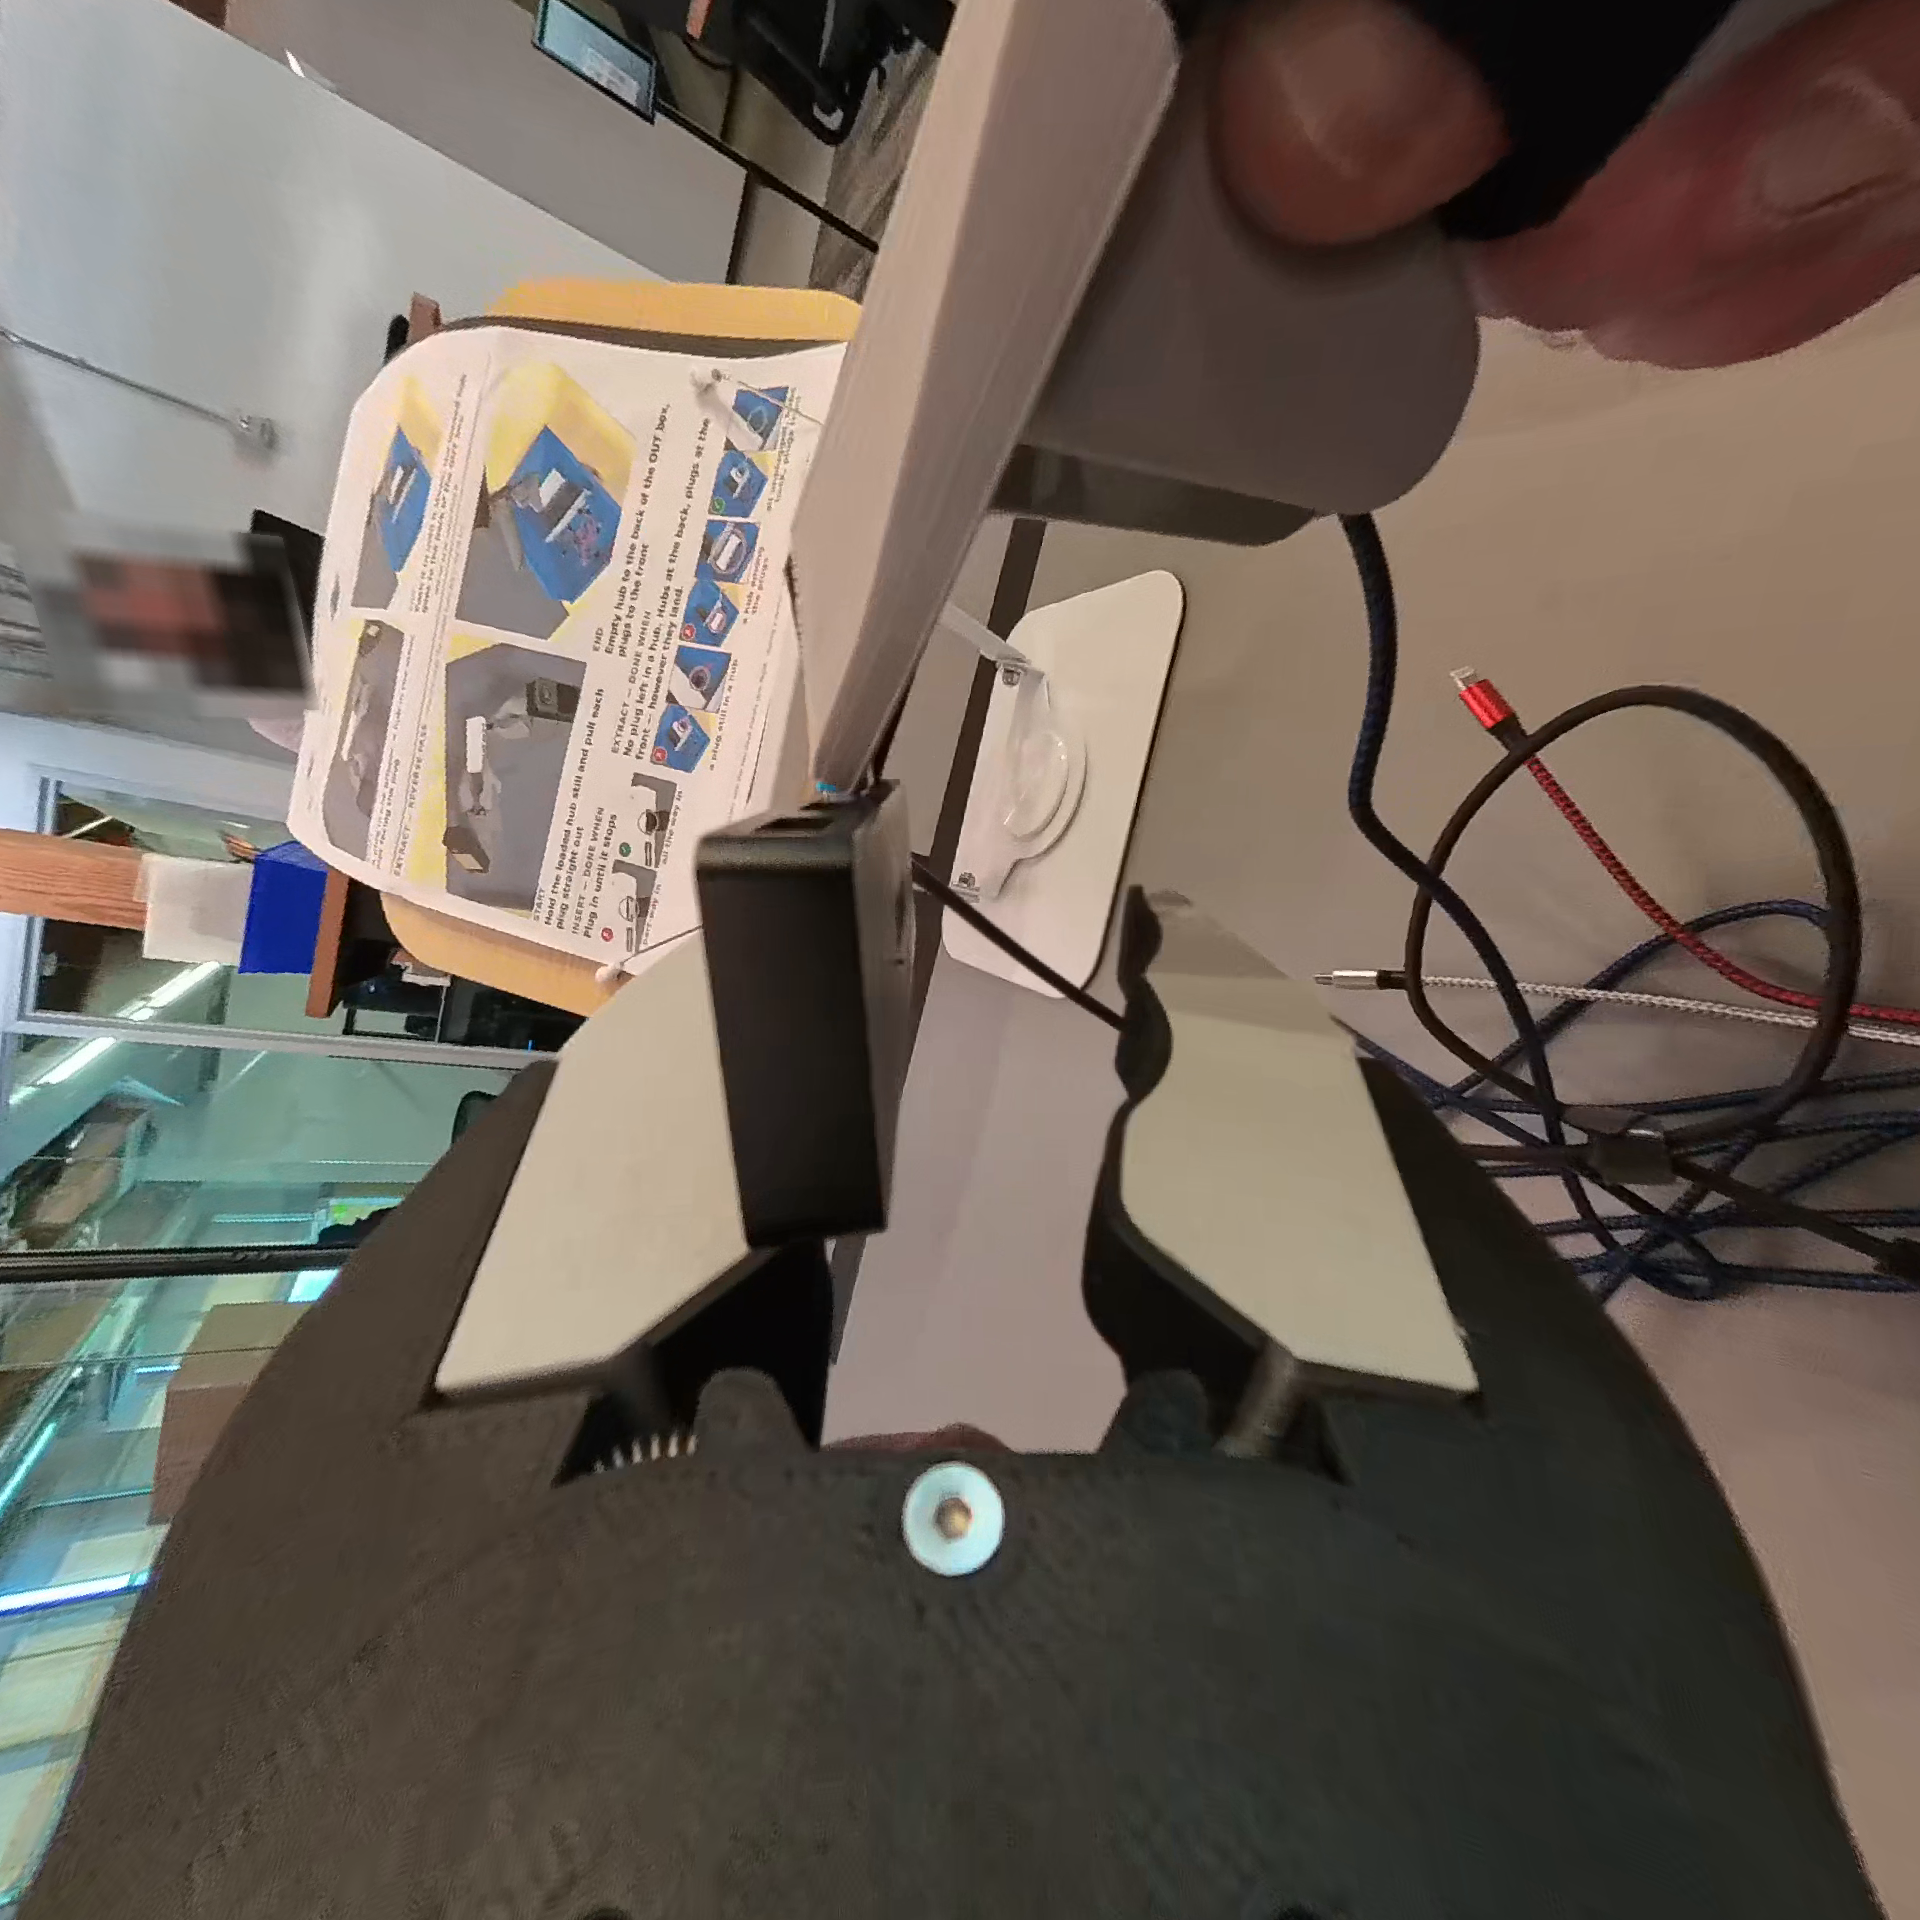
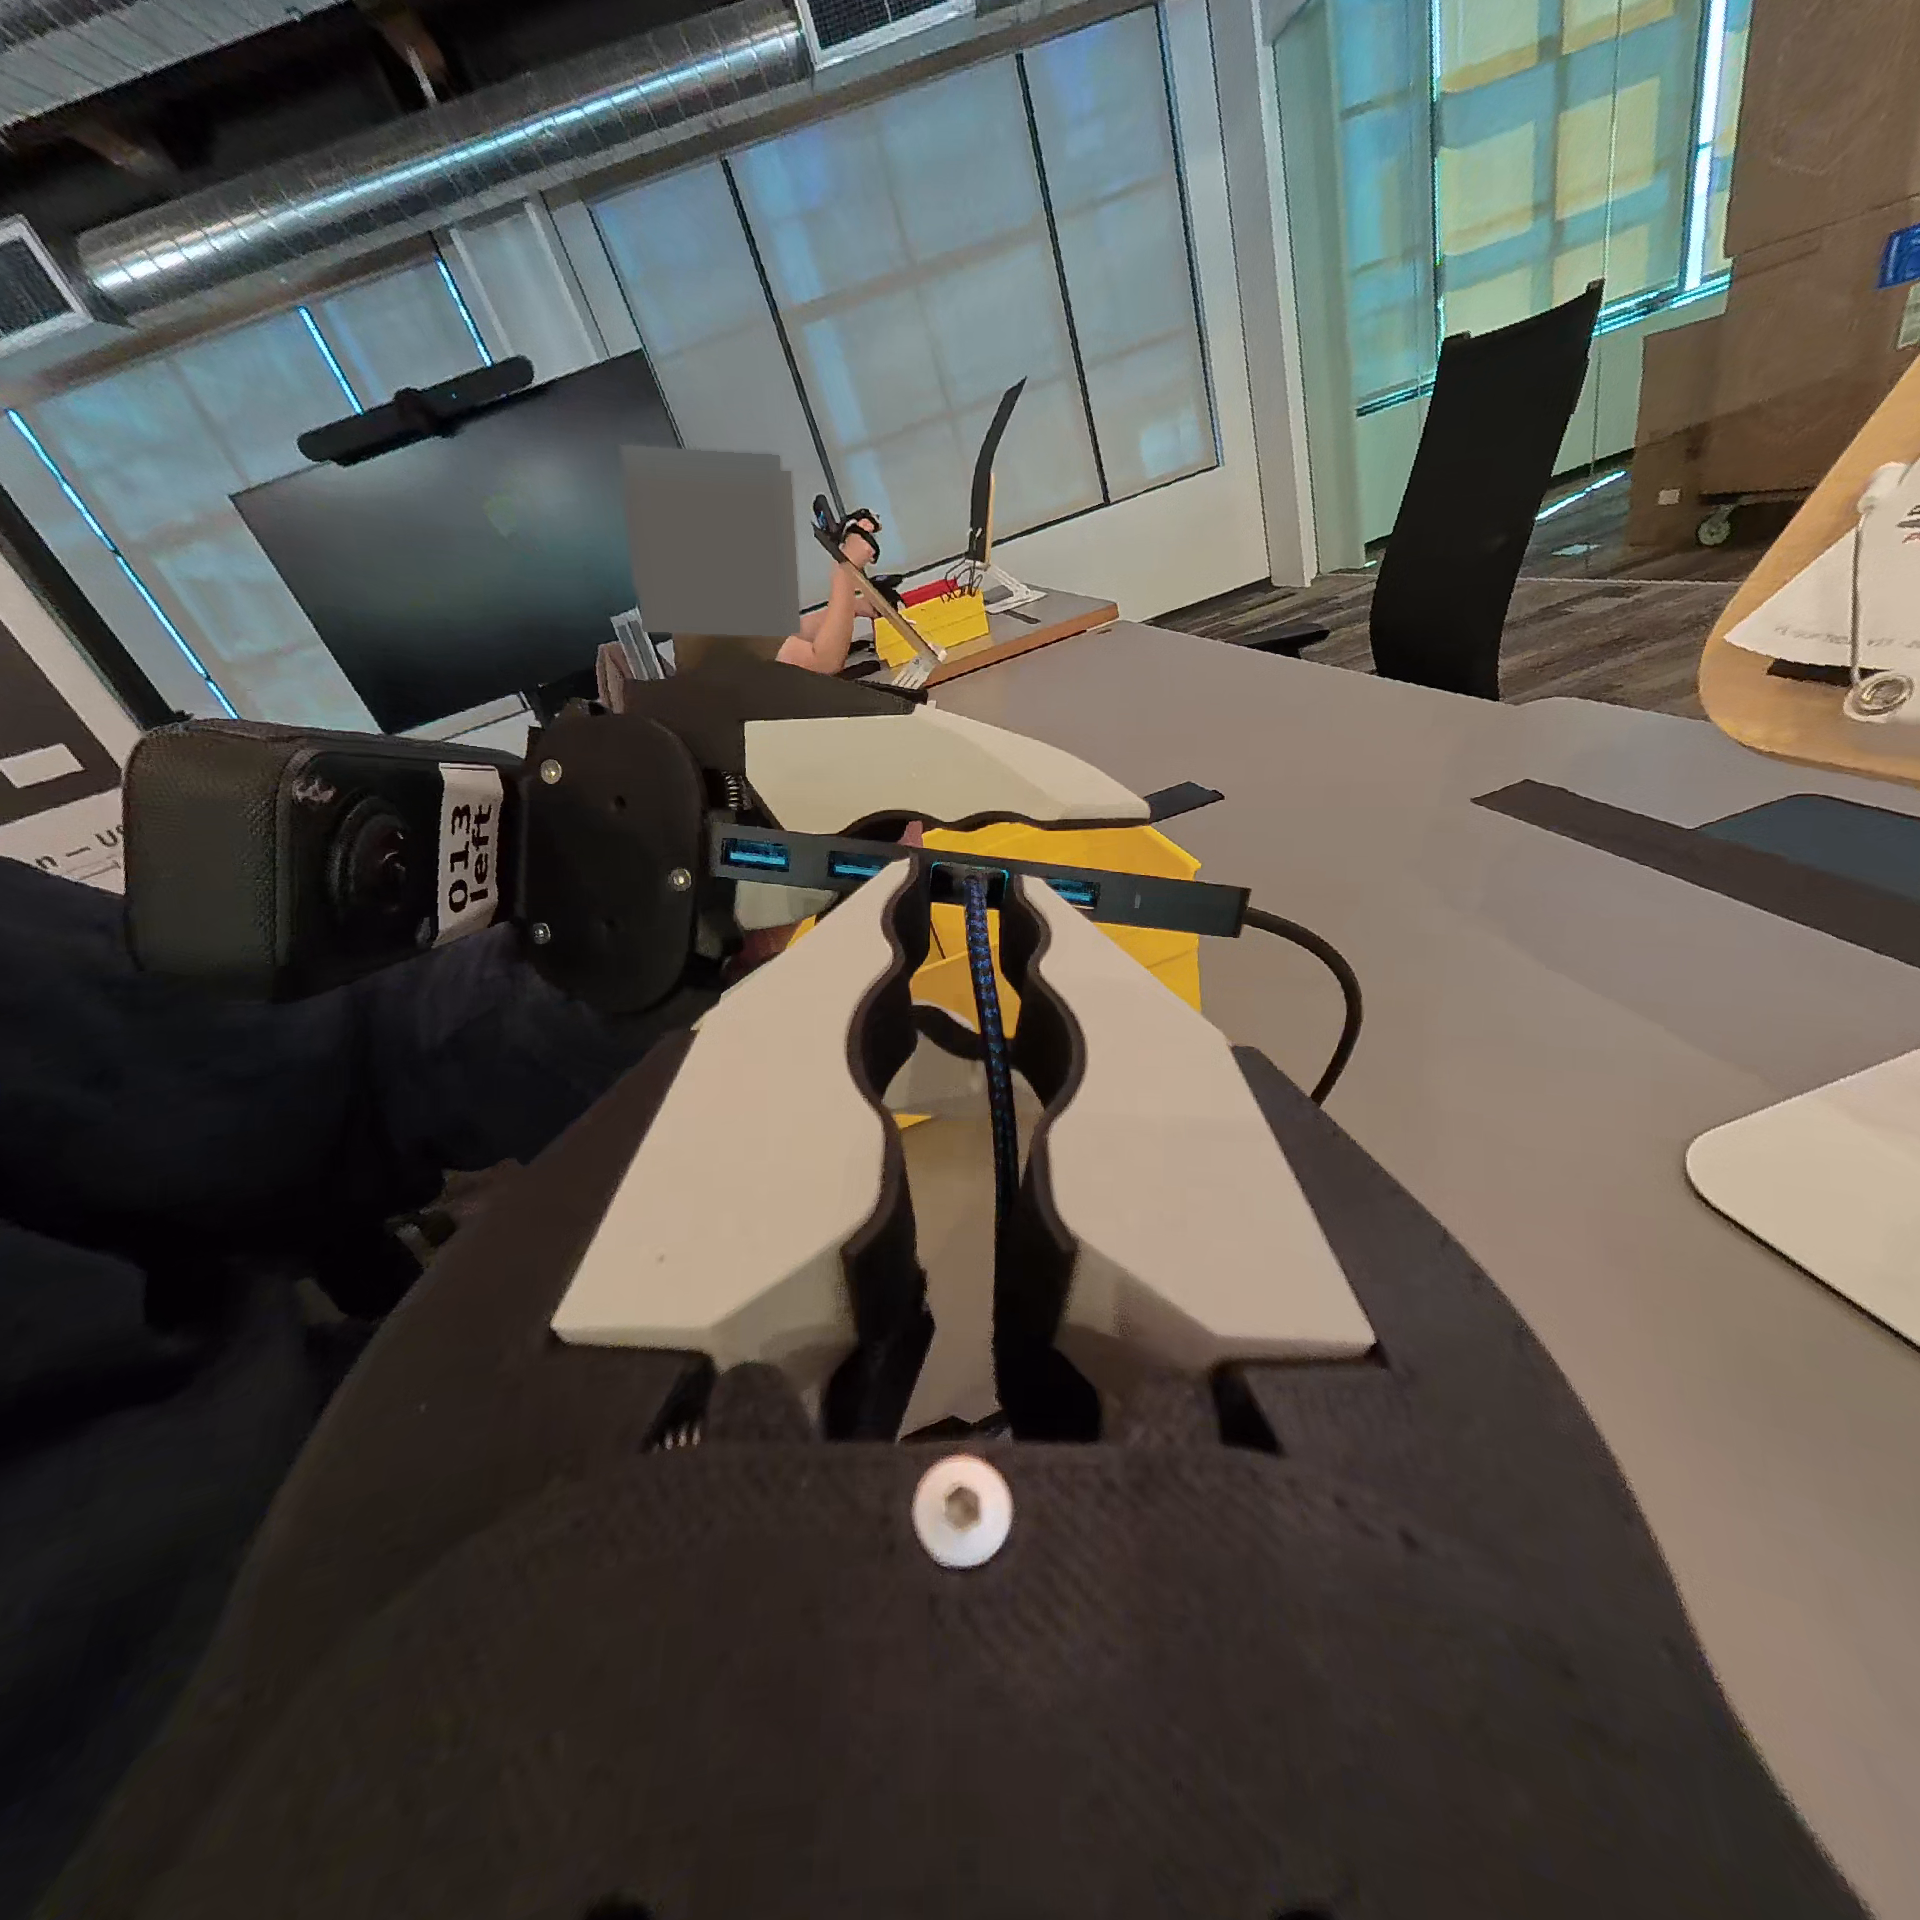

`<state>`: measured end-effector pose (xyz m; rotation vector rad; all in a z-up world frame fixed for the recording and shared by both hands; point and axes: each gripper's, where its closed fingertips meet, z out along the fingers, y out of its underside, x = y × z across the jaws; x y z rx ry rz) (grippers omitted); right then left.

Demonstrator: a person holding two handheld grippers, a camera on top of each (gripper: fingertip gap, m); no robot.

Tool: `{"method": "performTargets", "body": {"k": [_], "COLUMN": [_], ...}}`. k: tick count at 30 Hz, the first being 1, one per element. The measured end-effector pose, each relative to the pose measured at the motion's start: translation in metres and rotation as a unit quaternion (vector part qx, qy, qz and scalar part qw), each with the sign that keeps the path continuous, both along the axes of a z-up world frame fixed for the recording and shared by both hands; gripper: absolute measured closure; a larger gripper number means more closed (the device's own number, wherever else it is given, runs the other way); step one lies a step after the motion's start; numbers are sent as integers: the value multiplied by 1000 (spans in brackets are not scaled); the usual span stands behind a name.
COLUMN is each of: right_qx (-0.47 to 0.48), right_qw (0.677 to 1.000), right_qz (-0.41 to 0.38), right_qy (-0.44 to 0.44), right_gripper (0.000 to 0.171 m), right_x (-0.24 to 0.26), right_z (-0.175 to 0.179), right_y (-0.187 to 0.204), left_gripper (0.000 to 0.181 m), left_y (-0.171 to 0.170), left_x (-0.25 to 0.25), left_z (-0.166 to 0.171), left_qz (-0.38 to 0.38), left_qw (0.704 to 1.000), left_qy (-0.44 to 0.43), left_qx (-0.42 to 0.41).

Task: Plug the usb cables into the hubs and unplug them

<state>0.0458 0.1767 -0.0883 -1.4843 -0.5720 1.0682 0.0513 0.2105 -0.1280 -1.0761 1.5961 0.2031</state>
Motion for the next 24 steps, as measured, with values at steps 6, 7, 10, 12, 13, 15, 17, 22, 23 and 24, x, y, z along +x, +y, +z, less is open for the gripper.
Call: {"method": "performTargets", "body": {"k": [6,7,10,12,13,15,17,22,23,24], "right_qx": [-2,-1,1,5,5,5,6,23,18,14], "right_qw": [1000,1000,999,999,999,999,999,998,999,999], "right_qz": [-10,-10,-13,-17,-17,-16,-20,-8,5,14], "right_qy": [-8,-13,-30,-32,-30,-32,-28,-53,-47,-44], "right_gripper": [160,160,160,160,160,160,160,160,160,160], "right_x": [1,-1,-5,-7,-7,-7,-7,-9,-10,-10], "right_z": [-6,-6,-7,-7,-6,-6,-6,-1,0,0], "right_y": [3,3,2,1,1,1,1,-4,-6,-6], "left_gripper": [128,131,158,165,165,165,165,165,165,165], "left_y": [-7,-6,-4,-2,-2,-1,-1,-2,-5,-5], "left_x": [1,0,0,-1,-1,-2,-2,-4,-3,-3], "left_z": [4,1,5,8,9,9,9,13,13,13], "left_qz": [-7,-1,6,6,9,11,12,-18,-26,-28], "left_qw": [1000,1000,1000,1000,1000,1000,1000,1000,999,999], "left_qy": [16,28,9,5,3,5,3,-18,-22,-23], "left_qx": [-3,-1,7,7,8,14,11,8,1,-6]}}
